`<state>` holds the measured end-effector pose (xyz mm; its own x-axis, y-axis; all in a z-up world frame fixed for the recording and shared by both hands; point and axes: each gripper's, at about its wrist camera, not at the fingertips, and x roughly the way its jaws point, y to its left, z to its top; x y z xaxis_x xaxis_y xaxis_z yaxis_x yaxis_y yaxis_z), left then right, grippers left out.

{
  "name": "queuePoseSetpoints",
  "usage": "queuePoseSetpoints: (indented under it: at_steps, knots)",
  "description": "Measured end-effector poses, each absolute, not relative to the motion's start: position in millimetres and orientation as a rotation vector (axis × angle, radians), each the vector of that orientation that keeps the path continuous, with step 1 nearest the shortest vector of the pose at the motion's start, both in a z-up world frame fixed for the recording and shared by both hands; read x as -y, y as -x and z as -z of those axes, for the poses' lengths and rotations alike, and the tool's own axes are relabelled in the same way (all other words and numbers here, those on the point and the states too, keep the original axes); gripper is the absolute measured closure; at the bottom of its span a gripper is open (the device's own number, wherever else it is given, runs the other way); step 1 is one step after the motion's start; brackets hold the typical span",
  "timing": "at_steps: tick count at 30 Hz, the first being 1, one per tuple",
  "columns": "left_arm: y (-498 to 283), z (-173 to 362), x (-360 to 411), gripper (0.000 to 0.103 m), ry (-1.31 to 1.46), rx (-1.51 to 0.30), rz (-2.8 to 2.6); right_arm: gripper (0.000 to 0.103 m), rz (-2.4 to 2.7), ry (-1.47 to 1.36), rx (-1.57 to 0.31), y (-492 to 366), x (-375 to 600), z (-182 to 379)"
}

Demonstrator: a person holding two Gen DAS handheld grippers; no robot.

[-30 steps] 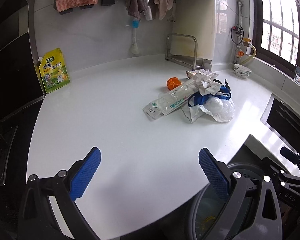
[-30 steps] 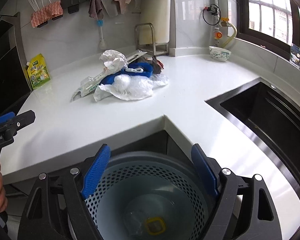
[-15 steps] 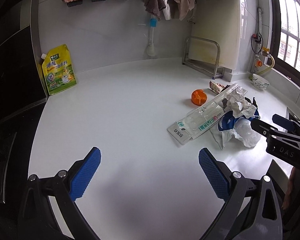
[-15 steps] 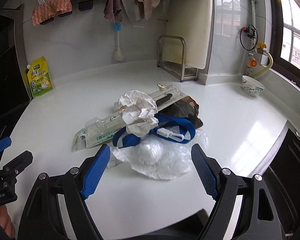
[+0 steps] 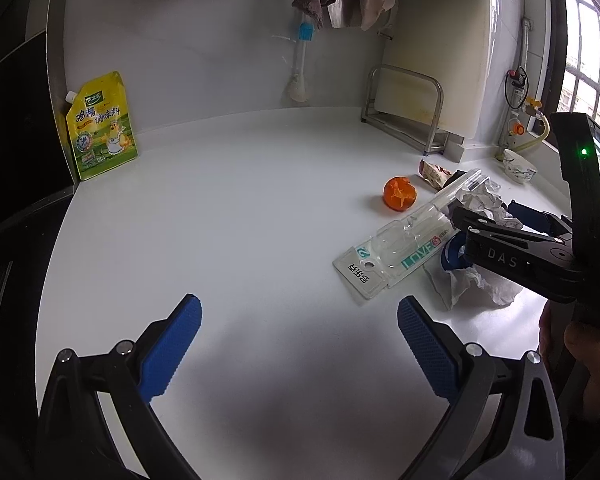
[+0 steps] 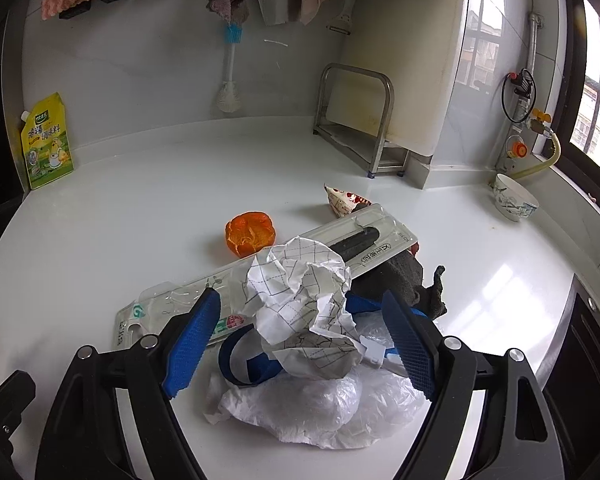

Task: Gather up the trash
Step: 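Move right tool to the crumpled paper and grasp it, then lift crumpled paper with right tool while left tool grasps the clear LOVE tray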

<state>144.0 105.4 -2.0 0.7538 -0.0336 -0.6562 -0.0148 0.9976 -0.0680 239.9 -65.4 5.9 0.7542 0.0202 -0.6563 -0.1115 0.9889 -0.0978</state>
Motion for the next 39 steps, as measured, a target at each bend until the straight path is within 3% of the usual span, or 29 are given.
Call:
queuePoseSetpoints:
  at_steps: [2,5,7,18,39]
  knots:
    - [-146,3,-106,0.006,0.079,-0.723,0.014,0.029,-0.071,0.134,-0.706,-240,65,-6]
    - [-147,3,-106,0.006,0.083,-0.723,0.014,0.054,-0.087,0.151,-0.721,-241,63,-5]
    - [-149,3,-105,0.006,0.085,-0.729,0.019,0.058,-0.106,0.144,-0.728,-240,65,-6]
    - [-161,-4,-93,0.006,0.092,-0.727,0.067,0.060,-0.111,0.056,-0.660,-201,106,-35]
    - [-237,19,-51,0.006,-0.074,-0.788,0.340,0.060,-0.068,-0.239,-0.755,-137,202,-7]
